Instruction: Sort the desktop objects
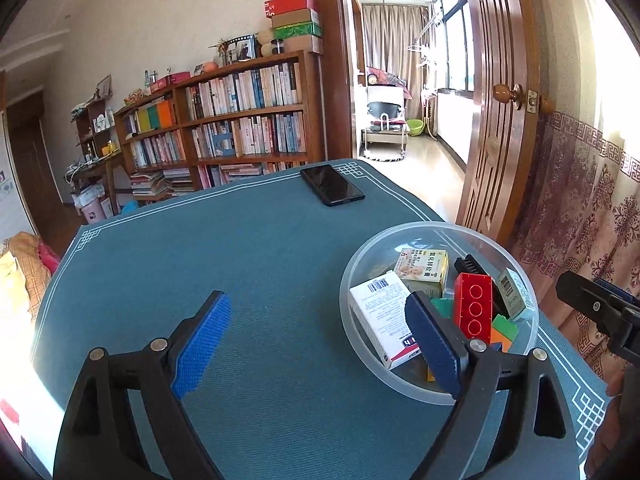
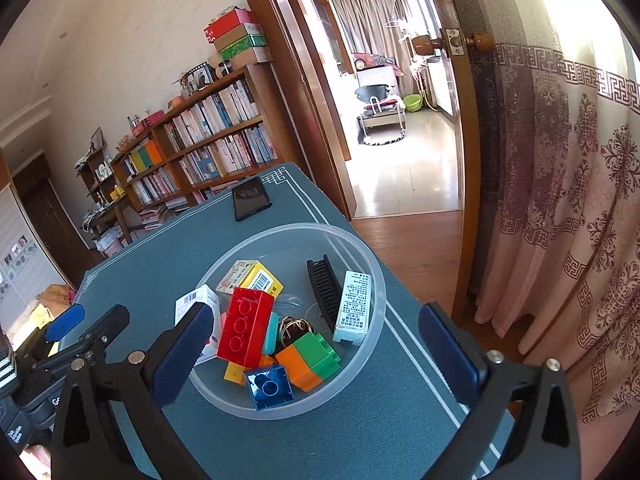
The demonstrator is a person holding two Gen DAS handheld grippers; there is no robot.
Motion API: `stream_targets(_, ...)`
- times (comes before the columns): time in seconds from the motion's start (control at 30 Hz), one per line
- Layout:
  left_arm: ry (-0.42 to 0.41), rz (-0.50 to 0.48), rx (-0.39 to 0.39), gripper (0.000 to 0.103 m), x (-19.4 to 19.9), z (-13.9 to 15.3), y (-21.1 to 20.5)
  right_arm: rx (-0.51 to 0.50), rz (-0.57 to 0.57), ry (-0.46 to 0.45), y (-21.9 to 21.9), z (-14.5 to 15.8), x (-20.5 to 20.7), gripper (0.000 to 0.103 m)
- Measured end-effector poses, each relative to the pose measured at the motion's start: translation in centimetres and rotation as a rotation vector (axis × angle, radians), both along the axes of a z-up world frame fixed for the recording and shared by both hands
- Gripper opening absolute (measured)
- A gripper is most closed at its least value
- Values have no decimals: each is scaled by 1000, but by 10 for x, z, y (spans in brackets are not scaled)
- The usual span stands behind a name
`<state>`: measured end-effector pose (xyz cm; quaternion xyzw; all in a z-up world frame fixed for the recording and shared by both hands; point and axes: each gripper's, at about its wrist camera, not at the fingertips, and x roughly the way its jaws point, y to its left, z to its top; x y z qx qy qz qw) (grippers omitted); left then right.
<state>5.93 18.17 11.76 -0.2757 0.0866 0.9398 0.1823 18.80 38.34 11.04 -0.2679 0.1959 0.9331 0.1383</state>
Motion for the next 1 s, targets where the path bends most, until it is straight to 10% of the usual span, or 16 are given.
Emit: stream_targets(1.0, -25, -99, 33, 92, 23, 3, 11, 141, 72, -60, -41, -7, 14, 103)
